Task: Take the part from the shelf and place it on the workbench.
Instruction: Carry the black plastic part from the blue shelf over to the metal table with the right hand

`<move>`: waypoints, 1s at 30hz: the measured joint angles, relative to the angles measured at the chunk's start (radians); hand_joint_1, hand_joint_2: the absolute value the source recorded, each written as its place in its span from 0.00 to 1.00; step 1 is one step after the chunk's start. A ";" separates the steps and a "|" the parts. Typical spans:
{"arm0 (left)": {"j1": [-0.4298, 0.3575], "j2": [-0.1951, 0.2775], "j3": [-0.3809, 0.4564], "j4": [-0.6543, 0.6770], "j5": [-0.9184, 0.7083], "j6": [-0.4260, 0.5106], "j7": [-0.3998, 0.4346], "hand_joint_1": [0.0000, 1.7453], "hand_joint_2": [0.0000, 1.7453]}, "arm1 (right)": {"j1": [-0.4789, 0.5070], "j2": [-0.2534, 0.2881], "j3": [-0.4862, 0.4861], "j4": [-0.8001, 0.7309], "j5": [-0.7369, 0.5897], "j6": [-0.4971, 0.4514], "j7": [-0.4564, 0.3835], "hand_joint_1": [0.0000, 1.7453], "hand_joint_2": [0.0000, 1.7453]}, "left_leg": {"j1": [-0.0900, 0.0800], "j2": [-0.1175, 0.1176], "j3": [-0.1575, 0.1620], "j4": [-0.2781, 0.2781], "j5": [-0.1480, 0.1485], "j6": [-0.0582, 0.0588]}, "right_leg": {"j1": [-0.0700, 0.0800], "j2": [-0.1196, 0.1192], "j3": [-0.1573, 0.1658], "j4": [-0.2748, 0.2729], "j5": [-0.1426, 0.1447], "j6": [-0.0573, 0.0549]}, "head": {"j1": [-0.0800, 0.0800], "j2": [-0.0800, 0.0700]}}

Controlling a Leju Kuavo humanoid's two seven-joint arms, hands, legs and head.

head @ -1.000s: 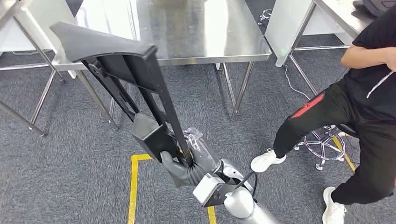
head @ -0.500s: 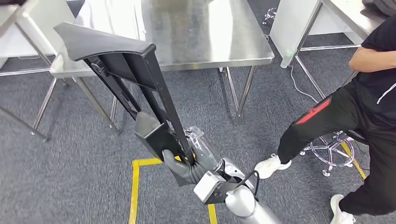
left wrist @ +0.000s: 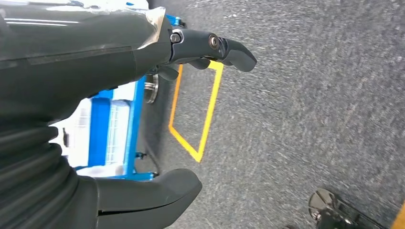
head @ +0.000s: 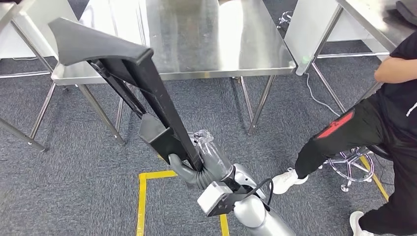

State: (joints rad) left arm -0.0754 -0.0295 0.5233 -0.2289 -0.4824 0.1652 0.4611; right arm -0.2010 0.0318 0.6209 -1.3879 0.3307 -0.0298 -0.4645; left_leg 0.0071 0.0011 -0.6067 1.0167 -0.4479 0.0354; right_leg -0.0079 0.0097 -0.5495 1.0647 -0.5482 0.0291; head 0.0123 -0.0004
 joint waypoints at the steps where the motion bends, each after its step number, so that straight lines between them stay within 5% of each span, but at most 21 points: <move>1: 0.000 0.000 0.000 0.000 -0.001 0.000 0.000 0.00 1.00 | 0.000 -0.002 0.000 -0.004 0.011 -0.013 -0.002 1.00 1.00 | 0.000 0.000 0.006 -0.002 -0.004 0.006 | -0.001 -0.002 -0.032 0.060 -0.020 -0.003 | 0.000 0.000; 3: 0.000 0.000 0.001 0.000 -0.001 0.000 0.000 0.00 1.00 | 0.001 -0.006 0.000 -0.012 0.027 -0.032 -0.003 1.00 1.00 | -0.002 0.000 0.018 -0.002 -0.016 0.014 | 0.000 -0.002 -0.119 0.198 -0.056 -0.008 | 0.001 0.000; 5: 0.002 0.001 0.001 0.000 -0.001 0.000 0.000 0.00 1.00 | 0.004 -0.011 -0.001 -0.014 0.033 -0.038 -0.003 1.00 1.00 | -0.005 -0.002 0.034 -0.002 -0.029 0.016 | 0.001 -0.002 -0.164 0.233 -0.038 0.000 | 0.001 0.000; 7: 0.002 0.000 0.001 0.000 -0.001 0.000 0.000 0.00 1.00 | 0.006 -0.014 -0.001 -0.018 0.035 -0.039 -0.003 1.00 1.00 | -0.006 -0.006 0.057 -0.002 -0.045 0.013 | 0.002 -0.002 -0.132 0.119 0.037 0.013 | 0.001 0.000; 9: 0.002 -0.001 0.001 0.000 -0.001 0.000 0.000 0.00 1.00 | 0.006 -0.016 0.000 -0.023 0.035 -0.039 -0.003 1.00 1.00 | -0.009 -0.008 0.073 -0.001 -0.064 0.005 | 0.004 -0.002 -0.085 -0.001 0.101 0.010 | 0.001 0.000; 14: 0.001 -0.002 0.001 0.000 -0.001 -0.001 0.000 0.00 1.00 | 0.006 -0.015 -0.001 -0.037 0.038 -0.042 -0.004 1.00 1.00 | -0.002 -0.006 0.084 0.002 -0.092 -0.024 | 0.004 0.003 -0.050 -0.051 0.108 -0.026 | -0.001 0.000; 16: 0.000 -0.003 0.001 -0.001 -0.001 0.000 0.000 0.00 1.00 | 0.006 -0.012 -0.001 -0.044 0.040 -0.048 -0.008 1.00 1.00 | 0.002 -0.005 0.046 0.080 -0.126 -0.035 | -0.003 0.004 -0.029 -0.060 0.100 -0.039 | -0.002 0.000; 19: 0.004 -0.003 0.006 -0.001 -0.001 0.001 0.000 0.00 1.00 | 0.010 -0.012 -0.002 -0.052 0.039 -0.054 -0.013 1.00 1.00 | 0.008 -0.004 -0.079 0.259 -0.170 -0.047 | -0.003 0.005 -0.007 -0.061 0.079 -0.048 | -0.002 0.000; 21: 0.006 -0.004 0.010 0.000 -0.001 0.001 0.000 0.00 1.00 | 0.011 -0.012 -0.004 -0.059 0.038 -0.054 -0.013 1.00 1.00 | 0.012 -0.004 -0.106 0.248 -0.119 -0.049 | -0.003 0.008 0.013 -0.061 0.064 -0.046 | -0.002 0.000; 24: 0.005 -0.003 0.012 0.000 -0.001 0.000 0.000 0.00 1.00 | 0.009 -0.011 -0.005 -0.073 0.035 -0.056 -0.009 1.00 1.00 | 0.010 0.000 -0.042 0.064 0.007 -0.041 | -0.002 0.009 0.046 -0.063 0.033 -0.034 | -0.002 0.000; 30: 0.003 -0.002 0.018 0.000 -0.001 -0.004 0.000 0.00 1.00 | -0.009 0.002 -0.009 -0.089 0.028 -0.056 0.025 1.00 1.00 | -0.003 0.000 0.008 -0.007 0.002 0.003 | 0.005 0.007 0.055 -0.037 0.022 -0.001 | -0.001 0.000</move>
State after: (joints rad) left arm -0.0727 -0.0314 0.5413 -0.2293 -0.4833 0.1613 0.4612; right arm -0.2104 0.0340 0.6124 -1.4767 0.3589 -0.0860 -0.4391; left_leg 0.0039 0.0013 -0.5985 1.0100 -0.4463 0.0389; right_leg -0.0026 0.0164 -0.4941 1.0276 -0.5266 0.0276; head 0.0111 -0.0006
